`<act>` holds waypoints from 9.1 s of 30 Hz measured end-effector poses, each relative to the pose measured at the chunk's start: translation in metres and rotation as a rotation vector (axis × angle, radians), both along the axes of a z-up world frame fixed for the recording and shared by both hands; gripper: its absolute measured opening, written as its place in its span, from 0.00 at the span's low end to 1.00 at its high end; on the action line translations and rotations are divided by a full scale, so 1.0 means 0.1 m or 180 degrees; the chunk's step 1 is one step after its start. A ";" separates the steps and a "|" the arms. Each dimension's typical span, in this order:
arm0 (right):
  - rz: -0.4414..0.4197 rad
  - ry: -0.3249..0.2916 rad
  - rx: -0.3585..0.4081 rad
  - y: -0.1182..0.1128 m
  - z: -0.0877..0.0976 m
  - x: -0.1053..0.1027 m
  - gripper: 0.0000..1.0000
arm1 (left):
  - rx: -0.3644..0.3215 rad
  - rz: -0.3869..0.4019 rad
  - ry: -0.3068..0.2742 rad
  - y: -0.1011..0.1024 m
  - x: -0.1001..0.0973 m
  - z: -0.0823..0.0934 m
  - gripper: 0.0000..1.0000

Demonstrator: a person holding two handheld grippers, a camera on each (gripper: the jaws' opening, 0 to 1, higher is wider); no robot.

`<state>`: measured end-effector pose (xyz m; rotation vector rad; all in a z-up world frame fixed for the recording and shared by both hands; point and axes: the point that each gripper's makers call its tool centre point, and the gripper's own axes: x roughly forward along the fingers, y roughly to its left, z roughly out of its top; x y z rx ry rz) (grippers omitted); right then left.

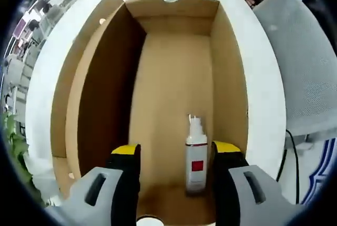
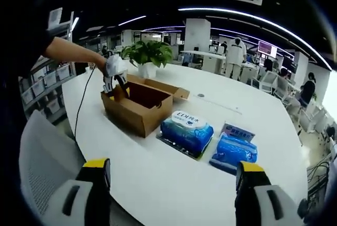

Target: Operate the shoe box by opening the lid, removing the specified soft item, and placing it in the target area until the item is outside and the box remains undamaged.

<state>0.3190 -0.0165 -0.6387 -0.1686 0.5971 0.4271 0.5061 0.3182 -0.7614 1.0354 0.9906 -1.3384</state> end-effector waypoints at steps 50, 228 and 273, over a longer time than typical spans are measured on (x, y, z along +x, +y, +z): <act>-0.0059 -0.0125 0.0038 0.01 0.11 0.02 0.98 | 0.0204 -0.0055 -0.0074 0.26 -0.09 -0.31 0.20; 0.1045 0.0570 0.0884 1.20 0.68 0.96 0.15 | -0.2294 0.0980 -0.0924 -0.94 -1.30 1.25 0.38; 0.2560 0.0306 -0.1430 0.52 0.34 2.42 0.16 | -0.2755 0.2344 -0.0954 -0.05 -1.88 1.34 0.88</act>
